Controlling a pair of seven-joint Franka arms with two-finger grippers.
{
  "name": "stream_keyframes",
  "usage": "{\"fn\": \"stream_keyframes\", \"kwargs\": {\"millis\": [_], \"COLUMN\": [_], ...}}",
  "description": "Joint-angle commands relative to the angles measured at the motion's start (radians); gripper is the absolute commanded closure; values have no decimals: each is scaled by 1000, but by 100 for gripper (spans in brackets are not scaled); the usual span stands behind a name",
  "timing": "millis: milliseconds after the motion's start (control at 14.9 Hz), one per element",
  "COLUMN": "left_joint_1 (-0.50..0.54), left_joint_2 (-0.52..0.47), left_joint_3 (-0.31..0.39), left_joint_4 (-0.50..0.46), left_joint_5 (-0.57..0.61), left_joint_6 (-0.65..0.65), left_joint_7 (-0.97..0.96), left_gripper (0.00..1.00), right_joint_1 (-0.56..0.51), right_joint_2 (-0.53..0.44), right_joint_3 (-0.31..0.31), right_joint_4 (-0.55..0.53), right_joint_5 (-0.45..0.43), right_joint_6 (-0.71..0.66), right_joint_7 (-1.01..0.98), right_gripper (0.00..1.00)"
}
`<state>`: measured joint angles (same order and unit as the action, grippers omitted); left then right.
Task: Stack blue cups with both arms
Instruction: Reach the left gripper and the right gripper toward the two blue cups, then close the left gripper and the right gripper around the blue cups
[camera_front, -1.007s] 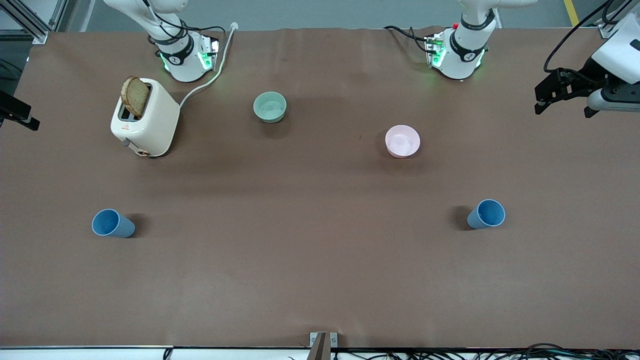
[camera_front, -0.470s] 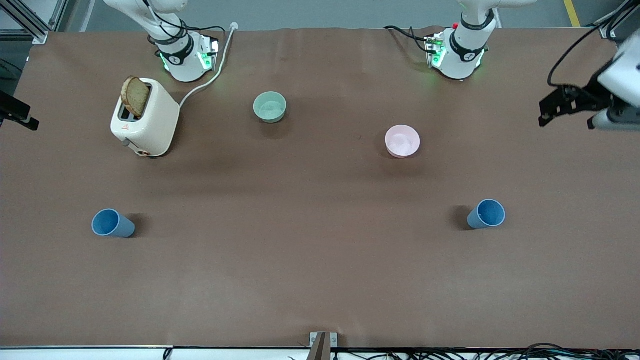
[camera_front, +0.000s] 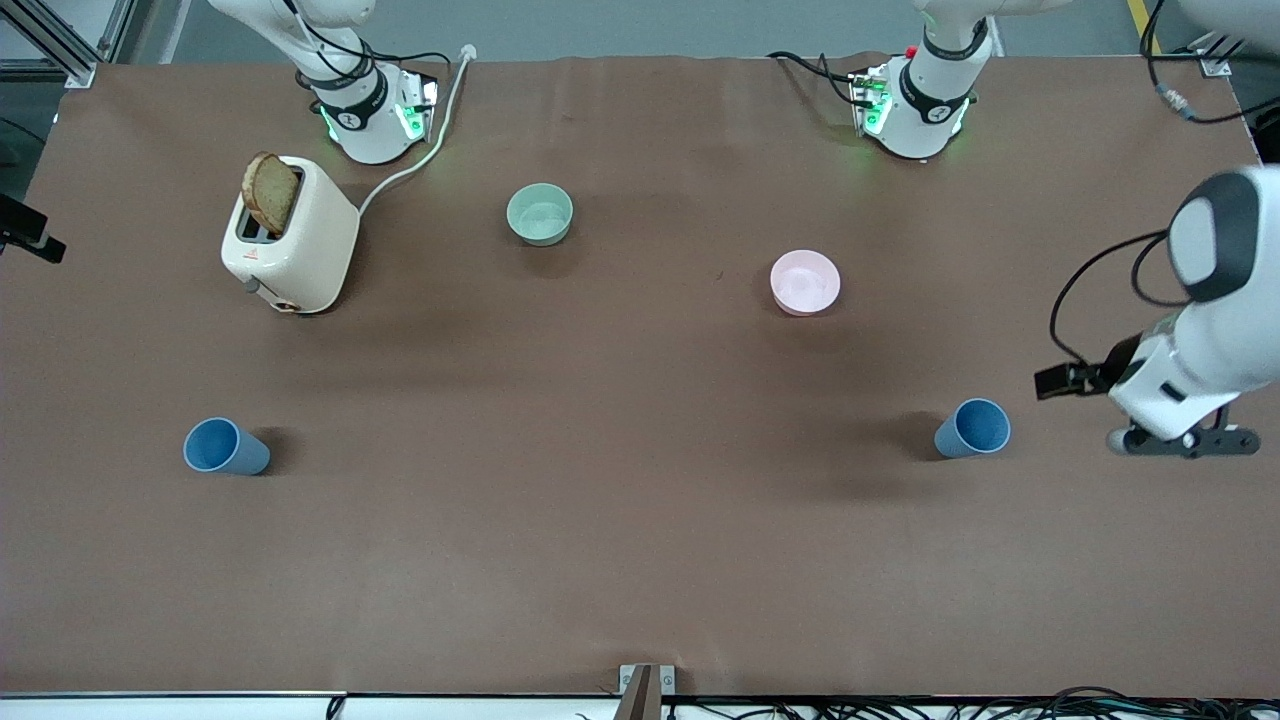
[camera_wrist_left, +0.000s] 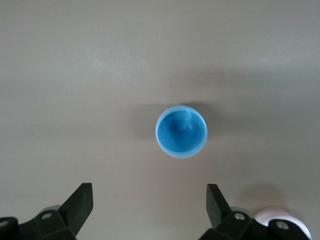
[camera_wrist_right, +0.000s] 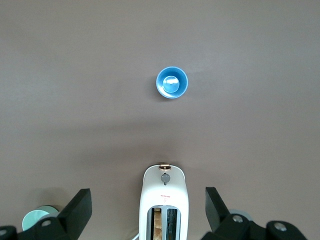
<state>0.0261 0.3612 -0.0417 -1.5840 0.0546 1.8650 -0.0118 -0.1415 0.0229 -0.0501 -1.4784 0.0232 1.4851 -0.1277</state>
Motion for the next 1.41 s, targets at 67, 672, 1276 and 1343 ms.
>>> {"fn": "stream_keyframes", "kwargs": {"millis": [67, 672, 1276, 1343], "left_joint_1": [15, 21, 9, 11], "left_joint_2": [27, 102, 98, 75], "left_joint_3": [-3, -6, -65, -93], "left_joint_4": [-131, -272, -248, -249], "left_joint_5": [4, 2, -88, -87], "left_joint_6": [216, 367, 349, 336], "left_joint_7": [-10, -7, -34, -40], "left_gripper": [0, 57, 99, 99], "right_joint_1": [-61, -102, -104, -102], "right_joint_2": [107, 517, 585, 585], "right_joint_3": [9, 13, 16, 16], "right_joint_4": [-3, -3, -152, -157], "right_joint_5": [6, 67, 107, 106], "right_joint_6": [128, 558, 650, 658], "right_joint_7": [-13, -113, -155, -155], "right_gripper": [0, 0, 23, 38]}}
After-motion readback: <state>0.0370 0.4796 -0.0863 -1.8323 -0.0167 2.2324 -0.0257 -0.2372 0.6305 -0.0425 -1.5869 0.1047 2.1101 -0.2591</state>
